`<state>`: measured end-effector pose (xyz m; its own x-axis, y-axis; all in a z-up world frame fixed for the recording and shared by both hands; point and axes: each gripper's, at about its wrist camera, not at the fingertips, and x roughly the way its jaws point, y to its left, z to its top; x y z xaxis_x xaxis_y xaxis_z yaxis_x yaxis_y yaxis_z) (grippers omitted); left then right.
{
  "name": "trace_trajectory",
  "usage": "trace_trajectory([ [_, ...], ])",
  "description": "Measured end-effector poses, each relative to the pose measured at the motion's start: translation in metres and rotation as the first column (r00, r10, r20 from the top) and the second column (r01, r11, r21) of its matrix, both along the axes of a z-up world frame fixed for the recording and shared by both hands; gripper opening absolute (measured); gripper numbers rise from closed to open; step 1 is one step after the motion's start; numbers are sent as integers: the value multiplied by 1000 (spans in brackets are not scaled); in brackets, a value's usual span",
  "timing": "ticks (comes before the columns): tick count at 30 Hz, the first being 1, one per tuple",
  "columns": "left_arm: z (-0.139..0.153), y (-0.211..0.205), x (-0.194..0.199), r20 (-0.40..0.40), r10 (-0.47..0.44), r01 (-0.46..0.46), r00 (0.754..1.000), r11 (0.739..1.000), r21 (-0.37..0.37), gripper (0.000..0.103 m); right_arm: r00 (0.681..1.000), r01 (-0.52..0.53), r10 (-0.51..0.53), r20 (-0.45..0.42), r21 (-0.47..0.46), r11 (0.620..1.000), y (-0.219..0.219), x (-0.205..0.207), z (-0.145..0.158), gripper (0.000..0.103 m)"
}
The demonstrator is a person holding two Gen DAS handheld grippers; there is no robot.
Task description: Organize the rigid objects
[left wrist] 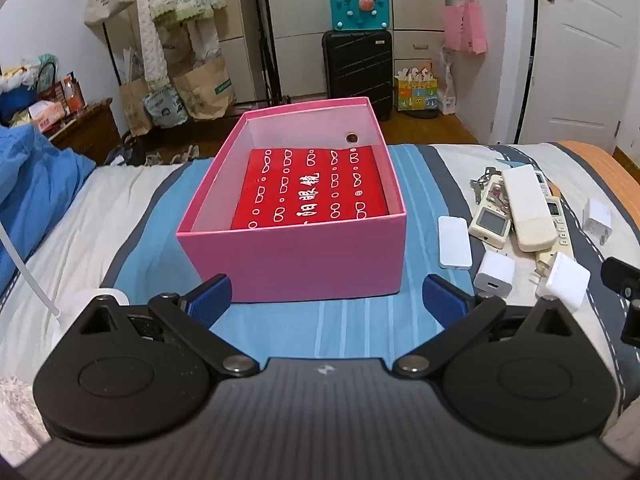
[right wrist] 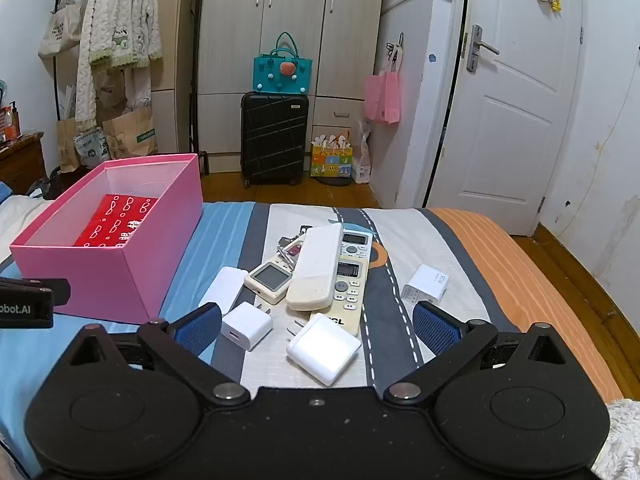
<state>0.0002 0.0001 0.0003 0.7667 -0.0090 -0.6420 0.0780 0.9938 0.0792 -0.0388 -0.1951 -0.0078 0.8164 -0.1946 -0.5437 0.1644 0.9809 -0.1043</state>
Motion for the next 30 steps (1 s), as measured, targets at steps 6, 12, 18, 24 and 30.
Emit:
trace_trajectory([
  [6,-11,2,-1,0,-5,5,1000,1000,-9,103,1000,-1,1,-1,2,1000,0,0,0,103],
  [12,-6,6,5,-34,7,-10,999,998,-66,103,1000,0,0,0,1,1000,0,0,0,103],
  [18,-6,3,1,-21,5,-7,1000,998,-63,103,1000,0,0,-1,0,1000,0,1,0,103],
  [24,-6,3,-2,3,13,-13,1000,999,-46,103,1000,0,0,-1,0,1000,0,1,-1,103],
  [30,-5,4,-4,12,14,-14,1000,999,-51,103,1000,5,-5,-6,-2,1000,0,2,-1,103],
])
